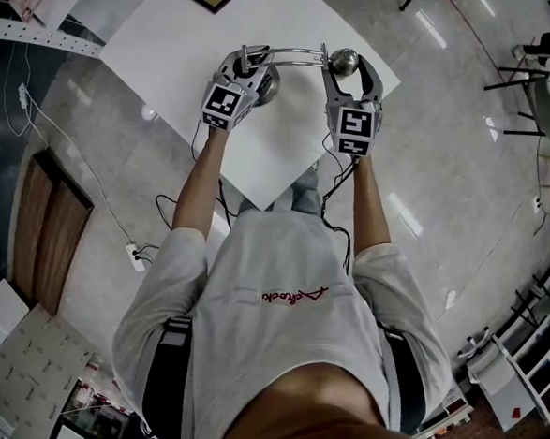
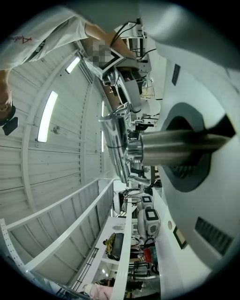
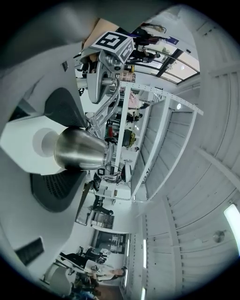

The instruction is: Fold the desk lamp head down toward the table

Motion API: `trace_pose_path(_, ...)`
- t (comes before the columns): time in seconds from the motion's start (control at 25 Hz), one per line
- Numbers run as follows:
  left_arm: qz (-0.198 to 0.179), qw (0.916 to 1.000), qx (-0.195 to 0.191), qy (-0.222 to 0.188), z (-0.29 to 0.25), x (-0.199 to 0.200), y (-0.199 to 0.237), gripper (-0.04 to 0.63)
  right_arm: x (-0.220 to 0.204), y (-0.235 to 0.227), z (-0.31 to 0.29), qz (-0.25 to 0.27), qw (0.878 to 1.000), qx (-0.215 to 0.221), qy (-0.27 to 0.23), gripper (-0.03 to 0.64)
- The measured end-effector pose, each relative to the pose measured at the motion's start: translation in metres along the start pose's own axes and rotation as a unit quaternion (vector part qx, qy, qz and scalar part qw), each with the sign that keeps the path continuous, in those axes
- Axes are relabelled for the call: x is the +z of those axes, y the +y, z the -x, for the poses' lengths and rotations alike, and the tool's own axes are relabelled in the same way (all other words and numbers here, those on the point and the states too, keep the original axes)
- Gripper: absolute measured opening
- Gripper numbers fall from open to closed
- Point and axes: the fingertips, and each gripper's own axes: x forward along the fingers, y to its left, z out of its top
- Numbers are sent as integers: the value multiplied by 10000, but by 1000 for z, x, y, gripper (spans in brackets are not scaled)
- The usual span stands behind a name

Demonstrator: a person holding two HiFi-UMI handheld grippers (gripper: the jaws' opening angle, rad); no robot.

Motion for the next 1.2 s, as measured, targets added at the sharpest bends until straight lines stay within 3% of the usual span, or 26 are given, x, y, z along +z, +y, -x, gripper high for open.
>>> trace_pose_path(0.2, 28, 10000, 11, 25, 0, -2, 2, 51, -1, 1, -1, -50, 10000, -3, -56, 288)
trace_pose_path(0.48, 239, 9997, 63, -8, 6, -1, 3, 140, 0, 2, 2, 213, 9997, -126, -27, 287)
trace_pose_path(1.0, 138, 9996, 224, 65, 23, -2, 2, 169, -2, 1, 26, 85, 9996, -276, -41, 285)
trace_pose_path(1.2, 146, 9990, 410, 44, 34, 0, 2, 178, -1, 5, 39, 22, 9997, -247, -80, 233)
